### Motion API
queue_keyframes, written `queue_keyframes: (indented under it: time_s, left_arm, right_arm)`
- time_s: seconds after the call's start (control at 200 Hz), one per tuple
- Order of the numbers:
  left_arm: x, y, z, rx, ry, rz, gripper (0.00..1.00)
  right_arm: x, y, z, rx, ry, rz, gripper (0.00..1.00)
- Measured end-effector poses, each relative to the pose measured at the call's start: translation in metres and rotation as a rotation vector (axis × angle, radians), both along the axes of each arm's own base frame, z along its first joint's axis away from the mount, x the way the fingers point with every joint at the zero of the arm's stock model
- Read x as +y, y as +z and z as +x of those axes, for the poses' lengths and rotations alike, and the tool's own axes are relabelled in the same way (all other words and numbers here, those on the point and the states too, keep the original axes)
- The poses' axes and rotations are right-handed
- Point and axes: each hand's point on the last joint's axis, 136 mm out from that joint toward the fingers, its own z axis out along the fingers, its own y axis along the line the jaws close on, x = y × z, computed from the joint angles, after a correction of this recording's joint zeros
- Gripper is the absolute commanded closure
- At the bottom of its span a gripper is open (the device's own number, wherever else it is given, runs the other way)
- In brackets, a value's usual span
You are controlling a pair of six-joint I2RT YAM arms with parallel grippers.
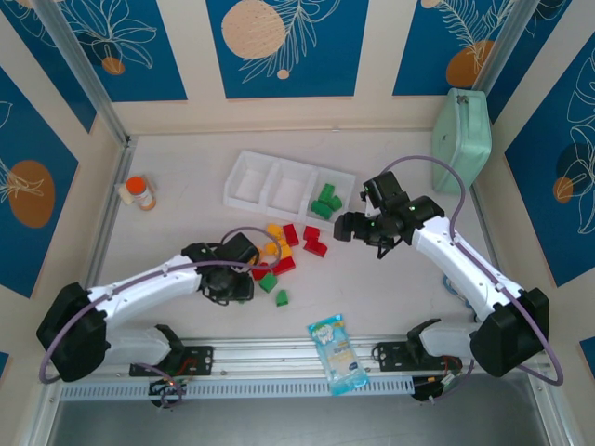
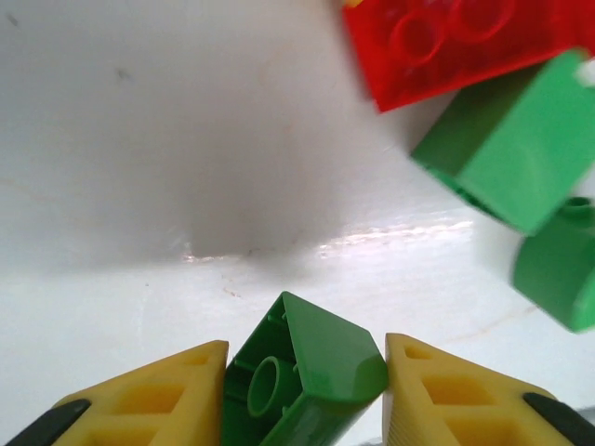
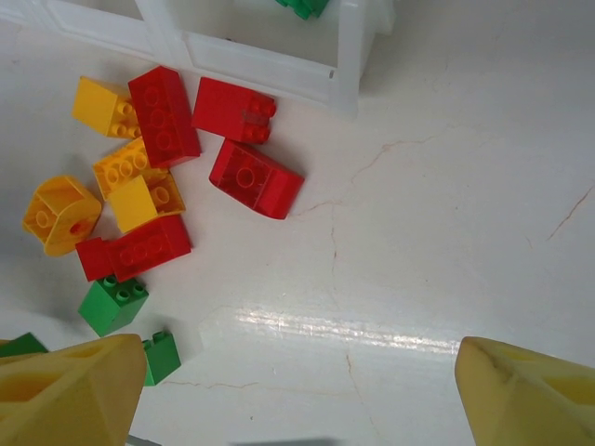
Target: Sort the legos into containers by color
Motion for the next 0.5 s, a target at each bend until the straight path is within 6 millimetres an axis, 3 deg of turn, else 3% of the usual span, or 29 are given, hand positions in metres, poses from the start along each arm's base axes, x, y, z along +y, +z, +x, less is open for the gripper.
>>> queue_keyframes:
  time_s: [0.24, 0.5]
  left_arm:
    - [-0.013, 0.040, 0.033, -0.064, -0.008, 0.014, 0.71]
    - [-0.064, 0.085, 0.123, -0.163, -0.031, -0.030, 0.75]
  right_arm:
    - [0.000, 0.001, 0.000, 0.000, -0.012, 0.002, 0.13]
    - [-0.016, 0.012, 0.001, -0.054, -0.058, 0.002, 0.13]
